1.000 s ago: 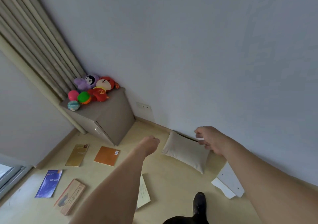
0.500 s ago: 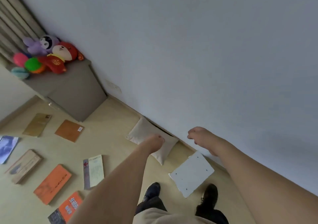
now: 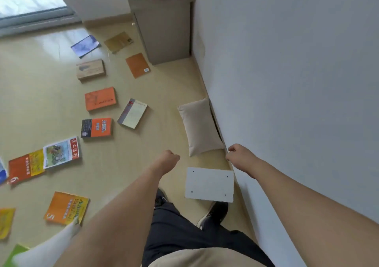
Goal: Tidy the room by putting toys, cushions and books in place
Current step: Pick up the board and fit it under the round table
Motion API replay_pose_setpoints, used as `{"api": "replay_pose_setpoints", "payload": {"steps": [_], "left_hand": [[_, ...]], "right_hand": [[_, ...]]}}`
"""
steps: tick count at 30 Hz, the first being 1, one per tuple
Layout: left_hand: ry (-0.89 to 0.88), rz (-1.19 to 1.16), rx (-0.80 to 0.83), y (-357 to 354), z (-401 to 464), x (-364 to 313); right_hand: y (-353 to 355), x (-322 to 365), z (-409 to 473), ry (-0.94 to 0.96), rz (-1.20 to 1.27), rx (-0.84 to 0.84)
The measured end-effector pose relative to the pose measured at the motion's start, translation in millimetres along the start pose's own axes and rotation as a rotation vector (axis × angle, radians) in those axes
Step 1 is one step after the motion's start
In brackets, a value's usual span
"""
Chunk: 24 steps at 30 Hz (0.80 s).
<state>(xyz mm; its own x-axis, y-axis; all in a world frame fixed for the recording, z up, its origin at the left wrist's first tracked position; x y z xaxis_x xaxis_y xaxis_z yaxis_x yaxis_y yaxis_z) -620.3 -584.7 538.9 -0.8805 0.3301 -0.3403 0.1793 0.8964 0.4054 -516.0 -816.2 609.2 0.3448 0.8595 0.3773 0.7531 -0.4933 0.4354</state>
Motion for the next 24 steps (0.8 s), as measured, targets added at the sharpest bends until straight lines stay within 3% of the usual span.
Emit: {"api": "replay_pose_setpoints", "payload": {"steps": [4, 7, 18, 22, 24], "left_hand": [[0.078, -0.067, 0.037, -41.5, 25.0, 40.9], [0.158, -0.085, 0.066, -86.7, 89.1, 68.0], [0.219, -0.215, 0.059, -249.2, 314.5, 139.5], [0.211, -0.393, 0.075, -279.4, 343.4, 160.0], [0.185, -0.355, 0.078, -274.2, 341.4, 158.9]], "right_hand": [[-28.7, -25.6, 39.4, -0.040, 0.033, 0.033], [-68.4, -72.3, 113.1, -0.197, 0.171, 0.030], [-188.4, -268.8, 345.9, -0.658, 0.476, -0.216], [-209.6, -311.8, 373.3, -0.593, 0.609, -0.251], [-211.6, -313.6, 369.4, -0.551, 0.621, -0.246]]}}
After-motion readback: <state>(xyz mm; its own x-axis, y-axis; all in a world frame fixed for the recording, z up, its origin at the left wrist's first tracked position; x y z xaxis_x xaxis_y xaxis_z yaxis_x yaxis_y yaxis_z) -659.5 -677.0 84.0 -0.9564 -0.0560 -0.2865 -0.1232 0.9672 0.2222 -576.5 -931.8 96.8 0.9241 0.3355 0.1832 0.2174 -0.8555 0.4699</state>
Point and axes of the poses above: each hand's wrist, its own z-axis towards the middle knuckle, its own y-axis out of the back of the hand, x = y × z, the point moved 4 cm from there along z, towards the middle knuckle, and after that the axes turned 1 degree about z, right-handed, at the moved point
